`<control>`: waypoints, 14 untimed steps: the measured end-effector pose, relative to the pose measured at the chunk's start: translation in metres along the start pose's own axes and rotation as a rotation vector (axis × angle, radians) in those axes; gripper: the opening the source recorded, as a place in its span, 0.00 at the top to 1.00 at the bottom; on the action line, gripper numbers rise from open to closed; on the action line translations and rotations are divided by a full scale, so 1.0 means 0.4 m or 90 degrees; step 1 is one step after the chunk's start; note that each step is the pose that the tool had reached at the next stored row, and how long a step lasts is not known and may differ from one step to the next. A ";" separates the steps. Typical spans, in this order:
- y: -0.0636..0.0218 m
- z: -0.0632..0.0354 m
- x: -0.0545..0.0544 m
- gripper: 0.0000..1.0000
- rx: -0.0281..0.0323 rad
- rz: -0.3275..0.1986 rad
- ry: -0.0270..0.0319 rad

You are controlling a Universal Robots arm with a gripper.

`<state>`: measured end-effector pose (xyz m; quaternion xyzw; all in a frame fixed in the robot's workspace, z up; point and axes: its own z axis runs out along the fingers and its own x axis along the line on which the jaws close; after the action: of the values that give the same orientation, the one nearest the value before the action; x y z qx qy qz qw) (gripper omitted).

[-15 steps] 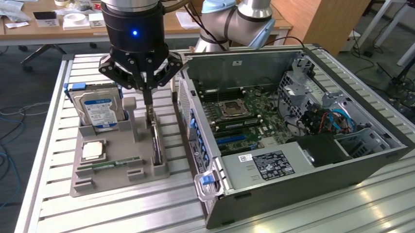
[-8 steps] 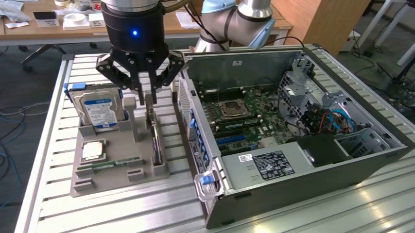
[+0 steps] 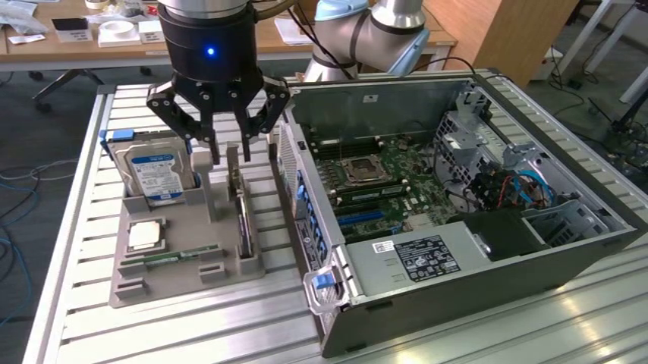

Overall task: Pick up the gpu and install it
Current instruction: 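Pick up the gpu and move the gpu toward the slot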

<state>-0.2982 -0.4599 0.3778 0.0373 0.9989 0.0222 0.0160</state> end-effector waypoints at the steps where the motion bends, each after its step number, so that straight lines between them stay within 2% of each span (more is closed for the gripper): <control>1: 0.000 0.000 0.000 0.58 0.0000 0.000 0.0000; 10: 0.000 0.000 0.000 0.57 0.0000 0.000 0.0000; 11: 0.000 0.000 0.000 0.52 0.0000 0.000 0.0000; 13: 0.000 0.000 0.000 0.52 0.0000 0.000 0.0000; 14: 0.000 0.000 0.000 0.45 0.0000 0.000 0.0000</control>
<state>-0.2982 -0.4599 0.3778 0.0373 0.9989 0.0222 0.0160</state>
